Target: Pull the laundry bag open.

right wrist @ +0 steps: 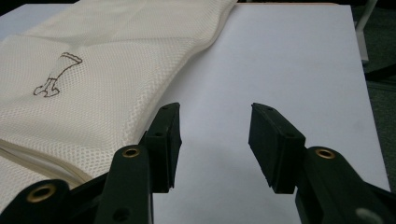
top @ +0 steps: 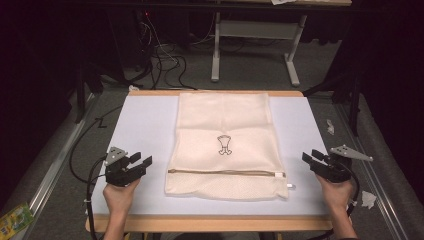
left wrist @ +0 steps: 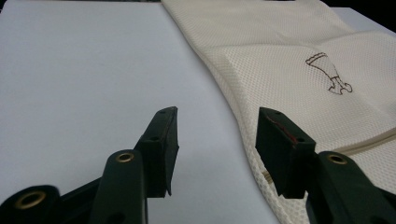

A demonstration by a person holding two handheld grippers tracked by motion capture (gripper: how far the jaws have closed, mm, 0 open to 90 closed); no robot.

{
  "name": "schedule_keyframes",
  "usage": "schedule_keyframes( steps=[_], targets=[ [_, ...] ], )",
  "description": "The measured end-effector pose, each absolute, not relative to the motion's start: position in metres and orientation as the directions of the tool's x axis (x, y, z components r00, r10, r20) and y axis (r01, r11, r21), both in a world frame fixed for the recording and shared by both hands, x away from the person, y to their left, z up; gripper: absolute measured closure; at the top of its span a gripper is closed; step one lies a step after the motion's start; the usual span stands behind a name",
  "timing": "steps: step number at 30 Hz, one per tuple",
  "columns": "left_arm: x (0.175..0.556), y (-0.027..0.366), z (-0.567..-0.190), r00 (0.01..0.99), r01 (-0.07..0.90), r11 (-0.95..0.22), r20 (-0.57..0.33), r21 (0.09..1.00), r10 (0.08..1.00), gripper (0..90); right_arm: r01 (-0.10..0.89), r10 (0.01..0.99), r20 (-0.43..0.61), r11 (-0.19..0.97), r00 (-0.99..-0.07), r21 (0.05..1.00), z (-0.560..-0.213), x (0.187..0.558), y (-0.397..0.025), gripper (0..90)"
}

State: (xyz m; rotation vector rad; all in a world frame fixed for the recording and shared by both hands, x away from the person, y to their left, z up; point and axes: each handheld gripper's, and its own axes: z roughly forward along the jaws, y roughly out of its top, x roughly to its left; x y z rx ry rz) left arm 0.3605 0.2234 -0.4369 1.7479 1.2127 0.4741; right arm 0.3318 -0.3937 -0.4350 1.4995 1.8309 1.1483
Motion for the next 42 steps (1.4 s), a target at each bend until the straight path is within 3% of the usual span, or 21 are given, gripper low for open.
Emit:
schedule_keyframes(
  steps=[42],
  targets=[
    [0.381, 0.231, -0.472, 0.326, 0.565, -0.051, -0.166, 0.823, 0.93, 49.0, 0.561, 0.981, 0.115, -0.008, -0.155, 0.827, -0.462, 0.342, -0.407, 52.9]
  ],
)
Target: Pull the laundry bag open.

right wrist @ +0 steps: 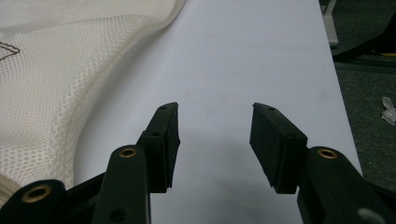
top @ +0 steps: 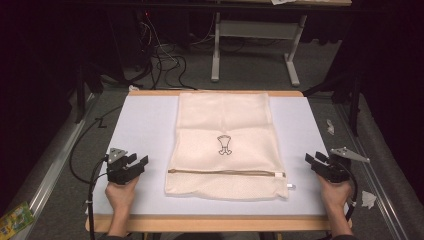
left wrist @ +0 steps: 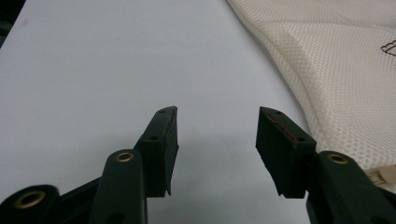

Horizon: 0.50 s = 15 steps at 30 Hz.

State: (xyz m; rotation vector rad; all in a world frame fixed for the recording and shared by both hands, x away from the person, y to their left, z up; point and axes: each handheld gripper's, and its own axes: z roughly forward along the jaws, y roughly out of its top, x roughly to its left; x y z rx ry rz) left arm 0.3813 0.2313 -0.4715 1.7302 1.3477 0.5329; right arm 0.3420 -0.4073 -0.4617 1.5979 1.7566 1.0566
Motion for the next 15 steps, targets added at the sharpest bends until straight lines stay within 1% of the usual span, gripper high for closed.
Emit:
schedule_keyframes(
  steps=[6, 8, 10, 15],
  targets=[
    [0.3829, 0.2295, -0.473, 0.318, 0.554, -0.041, -0.166, 0.831, 0.933, 48.8, 0.569, 0.985, 0.089, 0.011, -0.147, 0.822, -0.464, 0.3433, -0.4059, 52.7],
    [0.3819, 0.2284, -0.4726, 0.318, 0.536, -0.043, -0.155, 0.843, 0.935, 48.9, 0.571, 0.985, 0.089, 0.01, -0.145, 0.821, -0.4646, 0.3436, -0.406, 52.7],
    [0.3827, 0.2277, -0.4725, 0.323, 0.538, -0.04, -0.162, 0.842, 0.933, 48.9, 0.57, 0.986, 0.085, 0.012, -0.144, 0.821, -0.4659, 0.3441, -0.4064, 52.7],
    [0.384, 0.2264, -0.4746, 0.319, 0.542, -0.061, -0.139, 0.838, 0.937, 48.9, 0.578, 0.987, 0.088, 0.005, -0.134, 0.816, -0.4684, 0.3449, -0.406, 52.6]
  ],
)
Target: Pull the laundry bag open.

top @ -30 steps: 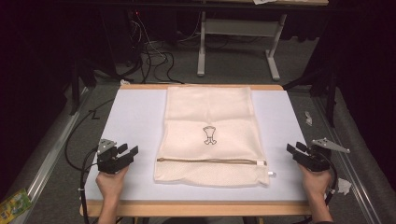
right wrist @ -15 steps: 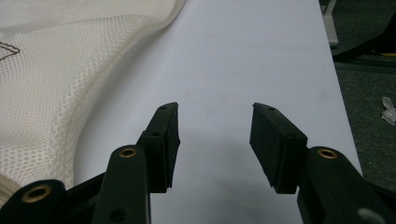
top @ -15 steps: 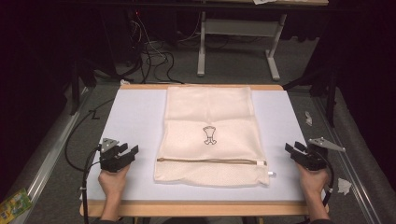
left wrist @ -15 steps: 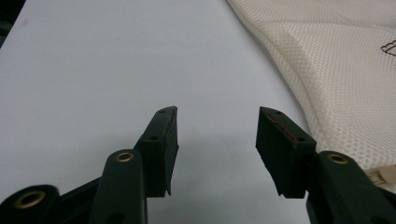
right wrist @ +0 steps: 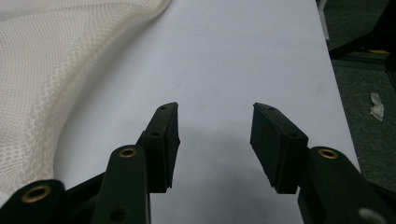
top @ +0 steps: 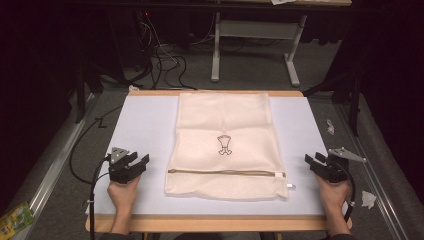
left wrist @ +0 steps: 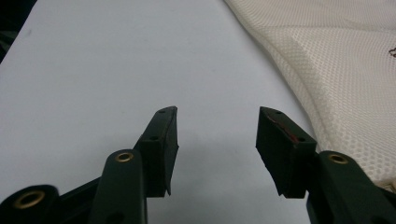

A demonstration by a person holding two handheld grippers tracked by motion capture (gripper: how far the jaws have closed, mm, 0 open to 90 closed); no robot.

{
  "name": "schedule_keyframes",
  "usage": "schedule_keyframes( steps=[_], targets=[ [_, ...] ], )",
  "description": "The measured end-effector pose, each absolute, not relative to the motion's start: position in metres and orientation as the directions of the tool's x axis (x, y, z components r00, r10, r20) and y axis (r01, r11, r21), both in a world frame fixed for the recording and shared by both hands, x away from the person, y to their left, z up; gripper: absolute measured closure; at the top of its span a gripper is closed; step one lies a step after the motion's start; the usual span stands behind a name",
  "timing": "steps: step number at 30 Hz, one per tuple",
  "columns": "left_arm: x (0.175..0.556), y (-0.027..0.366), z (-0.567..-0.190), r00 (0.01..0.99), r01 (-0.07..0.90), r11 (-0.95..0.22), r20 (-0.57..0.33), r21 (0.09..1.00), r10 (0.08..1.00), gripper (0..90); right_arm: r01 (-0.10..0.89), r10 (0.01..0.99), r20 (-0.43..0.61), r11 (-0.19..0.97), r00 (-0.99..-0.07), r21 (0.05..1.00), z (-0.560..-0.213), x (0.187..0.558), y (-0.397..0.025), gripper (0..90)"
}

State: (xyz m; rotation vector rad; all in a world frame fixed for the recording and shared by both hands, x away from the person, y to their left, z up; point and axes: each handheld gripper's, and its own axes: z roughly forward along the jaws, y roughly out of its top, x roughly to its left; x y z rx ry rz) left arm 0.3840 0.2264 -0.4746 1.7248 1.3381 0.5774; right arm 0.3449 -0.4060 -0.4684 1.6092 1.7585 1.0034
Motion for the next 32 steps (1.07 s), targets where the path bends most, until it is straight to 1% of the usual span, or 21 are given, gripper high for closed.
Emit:
schedule_keyframes(
  steps=[11, 18, 22, 23, 26, 32],
  targets=[
    [0.3858, 0.2221, -0.4804, 0.315, 0.529, -0.08, -0.107, 0.845, 0.943, 49.7, 0.563, 0.989, 0.074, 0.011, -0.128, 0.826, -0.4715, 0.3459, -0.4059, 51.8],
    [0.3854, 0.2233, -0.4827, 0.31, 0.525, -0.068, -0.116, 0.848, 0.943, 49.5, 0.56, 0.99, 0.065, 0.016, -0.125, 0.828, -0.4727, 0.3452, -0.4052, 51.0],
    [0.3836, 0.2255, -0.4835, 0.303, 0.516, -0.039, -0.14, 0.856, 0.943, 48.8, 0.559, 0.991, 0.042, 0.035, -0.124, 0.828, -0.4733, 0.3451, -0.4027, 49.5],
    [0.3827, 0.2259, -0.4835, 0.306, 0.51, -0.041, -0.137, 0.859, 0.942, 48.2, 0.564, 0.992, 0.02, 0.056, -0.126, 0.824, -0.4737, 0.3452, -0.4002, 49.4],
    [0.3818, 0.2244, -0.4837, 0.306, 0.5, -0.052, -0.12, 0.864, 0.944, 47.9, 0.565, 0.991, -0.001, 0.077, -0.132, 0.822, -0.4739, 0.3451, -0.3979, 48.7],
    [0.3825, 0.2251, -0.4838, 0.309, 0.507, -0.051, -0.127, 0.86, 0.942, 47.1, 0.566, 0.992, 0.023, 0.051, -0.124, 0.823, -0.4739, 0.345, -0.3999, 47.1]
  ],
)
